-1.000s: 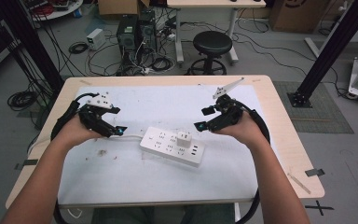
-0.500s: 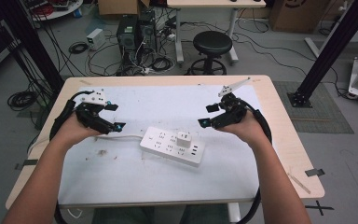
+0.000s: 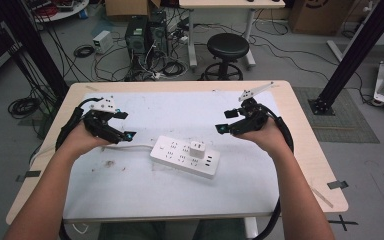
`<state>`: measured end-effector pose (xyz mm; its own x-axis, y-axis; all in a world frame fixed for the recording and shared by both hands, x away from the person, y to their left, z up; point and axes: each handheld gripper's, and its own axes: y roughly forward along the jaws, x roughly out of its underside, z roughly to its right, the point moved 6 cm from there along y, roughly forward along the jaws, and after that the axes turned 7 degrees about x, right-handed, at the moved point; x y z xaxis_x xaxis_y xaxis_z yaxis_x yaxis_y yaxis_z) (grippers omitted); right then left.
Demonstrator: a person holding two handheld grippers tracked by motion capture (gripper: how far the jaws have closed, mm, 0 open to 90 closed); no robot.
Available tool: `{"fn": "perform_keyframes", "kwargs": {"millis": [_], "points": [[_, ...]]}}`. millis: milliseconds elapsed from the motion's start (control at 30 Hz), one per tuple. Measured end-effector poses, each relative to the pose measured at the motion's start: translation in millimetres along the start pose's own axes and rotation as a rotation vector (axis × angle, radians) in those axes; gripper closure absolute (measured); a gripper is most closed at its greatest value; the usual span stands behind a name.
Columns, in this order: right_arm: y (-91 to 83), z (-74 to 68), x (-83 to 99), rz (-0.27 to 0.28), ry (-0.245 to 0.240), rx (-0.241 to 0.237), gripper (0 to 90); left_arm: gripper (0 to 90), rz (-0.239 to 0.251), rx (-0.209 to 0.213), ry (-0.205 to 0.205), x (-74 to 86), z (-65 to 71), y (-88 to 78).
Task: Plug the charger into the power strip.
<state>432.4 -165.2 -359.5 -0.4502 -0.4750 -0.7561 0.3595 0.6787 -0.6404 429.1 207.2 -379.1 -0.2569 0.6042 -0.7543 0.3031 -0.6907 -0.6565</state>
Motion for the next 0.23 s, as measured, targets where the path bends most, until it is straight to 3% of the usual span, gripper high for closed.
{"fn": "perform_keyframes", "kwargs": {"millis": [233], "points": [[0.2, -0.6, -0.6, 0.001, -0.002, 0.003, 19.7, 19.7, -0.012, 0.001, 0.003, 1.4, -0.7, 0.9]]}}
